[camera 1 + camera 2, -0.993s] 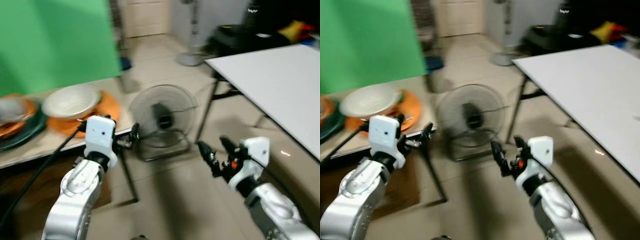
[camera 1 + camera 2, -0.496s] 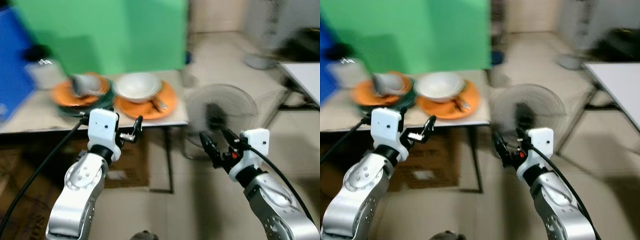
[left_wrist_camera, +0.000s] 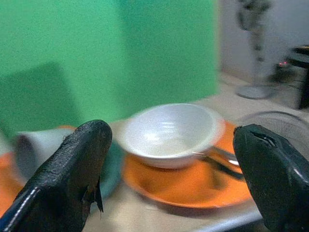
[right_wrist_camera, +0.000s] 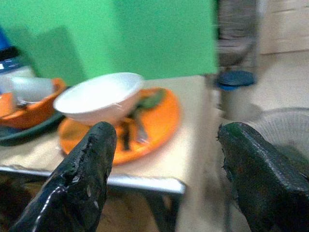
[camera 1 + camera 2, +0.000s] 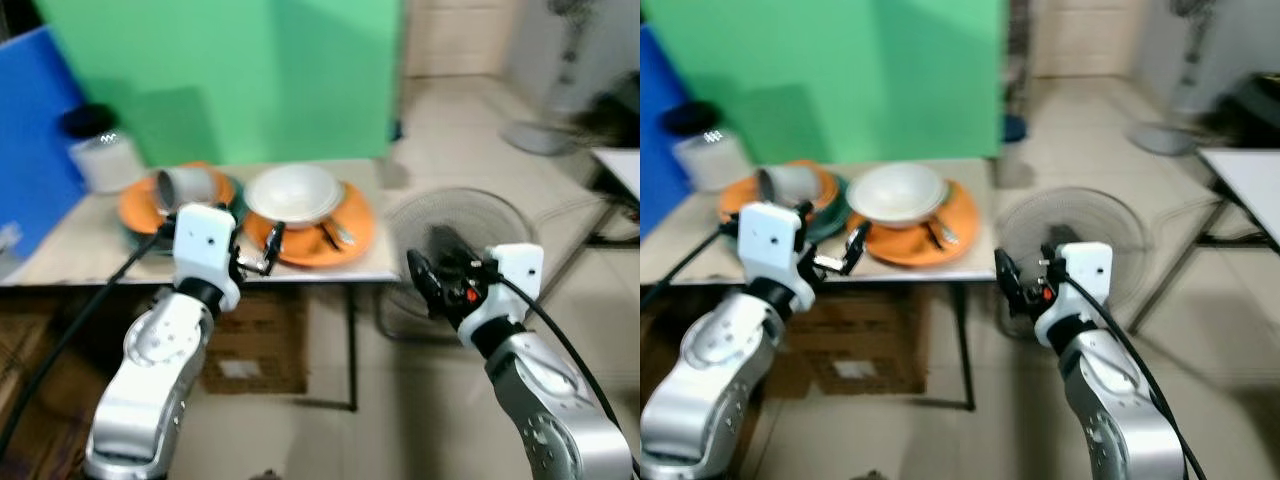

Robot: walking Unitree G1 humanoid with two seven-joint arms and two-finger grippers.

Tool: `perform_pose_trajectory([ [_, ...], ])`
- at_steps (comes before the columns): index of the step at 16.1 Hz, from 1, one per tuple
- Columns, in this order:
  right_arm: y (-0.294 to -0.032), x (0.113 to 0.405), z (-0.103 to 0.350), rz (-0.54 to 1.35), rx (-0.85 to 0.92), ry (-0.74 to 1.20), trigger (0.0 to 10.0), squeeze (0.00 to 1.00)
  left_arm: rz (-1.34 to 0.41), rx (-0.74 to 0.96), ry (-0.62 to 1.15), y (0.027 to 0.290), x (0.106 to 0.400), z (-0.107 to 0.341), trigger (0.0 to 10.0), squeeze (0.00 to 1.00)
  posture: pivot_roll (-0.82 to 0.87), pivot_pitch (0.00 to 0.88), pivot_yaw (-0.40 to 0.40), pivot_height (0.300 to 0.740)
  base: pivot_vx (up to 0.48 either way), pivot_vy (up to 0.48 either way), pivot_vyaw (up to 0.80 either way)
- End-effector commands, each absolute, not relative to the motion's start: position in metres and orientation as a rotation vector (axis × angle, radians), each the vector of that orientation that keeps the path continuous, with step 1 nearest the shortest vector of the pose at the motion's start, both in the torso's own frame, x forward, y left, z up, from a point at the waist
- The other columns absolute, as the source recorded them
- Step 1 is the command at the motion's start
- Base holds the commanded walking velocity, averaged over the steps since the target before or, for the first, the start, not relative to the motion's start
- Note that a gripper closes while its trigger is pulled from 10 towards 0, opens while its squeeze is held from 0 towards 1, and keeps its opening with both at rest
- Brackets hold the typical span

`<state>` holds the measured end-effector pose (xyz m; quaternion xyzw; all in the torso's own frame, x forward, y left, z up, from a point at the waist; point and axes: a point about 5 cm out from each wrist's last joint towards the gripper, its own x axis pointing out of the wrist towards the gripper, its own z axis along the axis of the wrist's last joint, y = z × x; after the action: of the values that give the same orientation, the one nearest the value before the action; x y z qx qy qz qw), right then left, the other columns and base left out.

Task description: Setting the table

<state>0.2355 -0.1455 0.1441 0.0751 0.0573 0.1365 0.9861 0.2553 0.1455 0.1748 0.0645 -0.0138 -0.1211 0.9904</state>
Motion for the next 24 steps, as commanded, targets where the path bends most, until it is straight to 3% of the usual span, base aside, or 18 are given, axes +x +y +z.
perform_pose_trajectory([
  [1,-0.137,0.238,0.146,0.311,0.16,0.114,10.0,0.0,-0.217,0.14,-0.034,0.153,0.257,0.18,10.0,0.0,0.15,0.0,0.042,0.74,0.326,0.0,0.0],
  [6,-0.137,0.246,0.15,0.278,0.138,0.097,10.0,0.0,-0.23,0.151,-0.042,0.152,0.256,0.183,10.0,0.0,0.16,0.0,0.038,0.74,0.328,0.0,0.48],
  [14,-0.15,0.278,0.166,0.24,0.144,0.131,10.0,0.0,-0.319,0.144,-0.045,0.142,0.255,0.185,10.0,0.0,0.15,0.0,0.022,0.74,0.314,0.0,0.0],
  [15,-0.148,0.283,0.166,0.285,0.142,0.164,10.0,0.98,-0.336,0.146,-0.045,0.14,0.256,0.186,10.0,0.0,0.15,0.0,0.022,0.74,0.304,0.0,0.0],
  [18,-0.147,0.301,0.157,0.35,0.251,0.28,10.0,1.0,-0.443,0.159,-0.033,0.132,0.254,0.183,10.0,0.0,0.14,0.0,0.026,0.74,0.086,0.0,0.0],
  [24,-0.148,0.344,0.175,0.304,0.127,0.374,10.0,1.0,-0.598,0.16,-0.033,0.123,0.248,0.184,10.0,0.0,0.13,0.0,0.023,0.74,0.0,0.0,0.0],
])
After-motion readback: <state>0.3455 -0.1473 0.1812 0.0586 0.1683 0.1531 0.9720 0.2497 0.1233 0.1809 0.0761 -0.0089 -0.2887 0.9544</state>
